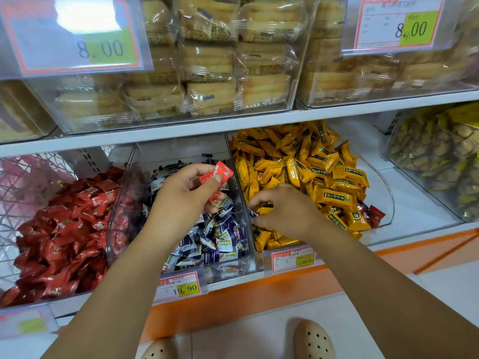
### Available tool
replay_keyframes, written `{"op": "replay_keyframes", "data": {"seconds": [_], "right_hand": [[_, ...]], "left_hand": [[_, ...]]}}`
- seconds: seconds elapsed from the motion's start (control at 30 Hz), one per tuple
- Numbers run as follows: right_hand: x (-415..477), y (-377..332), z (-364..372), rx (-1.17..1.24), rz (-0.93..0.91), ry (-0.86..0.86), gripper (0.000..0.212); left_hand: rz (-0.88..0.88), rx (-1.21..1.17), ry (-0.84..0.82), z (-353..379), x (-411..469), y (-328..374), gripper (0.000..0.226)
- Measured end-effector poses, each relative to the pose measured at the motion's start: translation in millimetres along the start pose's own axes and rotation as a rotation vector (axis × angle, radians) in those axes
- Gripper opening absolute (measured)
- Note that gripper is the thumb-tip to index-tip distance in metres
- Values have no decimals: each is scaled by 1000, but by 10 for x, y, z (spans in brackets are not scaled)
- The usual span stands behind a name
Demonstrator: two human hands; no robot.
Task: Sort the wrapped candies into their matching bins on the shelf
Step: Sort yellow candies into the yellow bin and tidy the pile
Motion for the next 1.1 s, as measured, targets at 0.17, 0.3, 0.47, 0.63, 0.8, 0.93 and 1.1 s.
{"op": "replay_keyframes", "data": {"seconds": [0.17, 0.3, 0.47, 0.63, 0.8, 0.93, 1.1], "right_hand": [[33, 42, -198, 465, 24, 4, 22], [-5, 85, -307, 646, 79, -15, 23], [-20, 98, -328, 523, 86, 21, 21], [-31, 85, -340, 415, 67, 32, 18], [-54, -95, -484, 243, -59, 136, 15], [-57, -171, -642, 394, -64, 210, 22], [-24, -344, -458, 668, -27, 116, 32]], "left_hand": [[-51, 28, -18, -15, 17, -60, 11], [-87, 72, -77, 58, 1, -119, 11], [-97, 84, -119, 96, -32, -137, 12], [-97, 144, -182, 145, -55, -165, 14], [-86, 173, -146, 102, -58, -138, 10], [-71, 186, -142, 80, -60, -97, 11], [-53, 230, -53, -100, -34, -81, 14]]}}
Point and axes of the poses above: each hand's wrist, its own x-axis towards the middle knuckle, its own z-axis out of the palm, y = z × x, the point moved 9 cm from there along x, towards the middle knuckle, and after that the axes turned 1 degree about y, right-handed, at the moved point
